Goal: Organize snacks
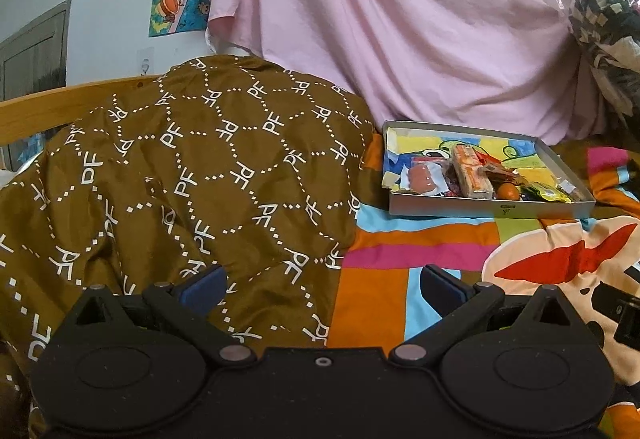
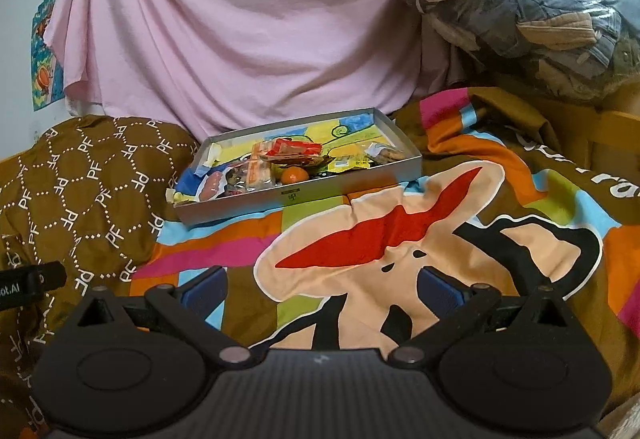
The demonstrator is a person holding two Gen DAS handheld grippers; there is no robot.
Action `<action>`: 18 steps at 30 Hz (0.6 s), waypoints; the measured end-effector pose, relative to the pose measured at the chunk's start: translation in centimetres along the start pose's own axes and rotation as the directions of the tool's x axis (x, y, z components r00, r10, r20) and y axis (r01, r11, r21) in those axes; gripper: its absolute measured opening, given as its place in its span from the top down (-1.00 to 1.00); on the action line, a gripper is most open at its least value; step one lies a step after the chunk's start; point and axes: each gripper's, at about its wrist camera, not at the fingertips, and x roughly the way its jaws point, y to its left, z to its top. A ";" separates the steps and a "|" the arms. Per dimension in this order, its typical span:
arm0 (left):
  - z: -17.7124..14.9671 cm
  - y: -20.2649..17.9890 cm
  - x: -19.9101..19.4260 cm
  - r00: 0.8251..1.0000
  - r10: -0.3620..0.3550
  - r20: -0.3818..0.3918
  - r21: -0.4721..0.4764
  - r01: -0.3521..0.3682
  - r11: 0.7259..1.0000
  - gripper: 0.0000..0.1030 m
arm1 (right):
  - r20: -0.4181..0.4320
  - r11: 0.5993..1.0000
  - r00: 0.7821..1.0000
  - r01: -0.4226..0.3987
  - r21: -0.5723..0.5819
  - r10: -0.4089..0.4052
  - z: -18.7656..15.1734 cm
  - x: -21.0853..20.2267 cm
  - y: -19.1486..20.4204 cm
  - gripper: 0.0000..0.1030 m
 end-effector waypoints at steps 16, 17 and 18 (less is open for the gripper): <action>-0.2 -0.2 0.0 1.000 0.017 0.001 0.021 -0.017 1.000 -0.99 | -0.003 1.000 1.000 -0.005 -0.016 0.005 -0.1 0.0 0.2 -1.00; -0.2 -0.2 0.0 1.000 0.017 0.001 0.022 -0.017 1.000 -0.99 | -0.003 1.000 1.000 -0.004 -0.016 0.004 -0.1 0.0 0.2 -1.00; -0.2 -0.2 0.0 1.000 0.018 0.003 0.022 -0.018 1.000 -0.99 | -0.005 1.000 1.000 -0.004 -0.016 0.004 -0.2 0.0 0.2 -1.00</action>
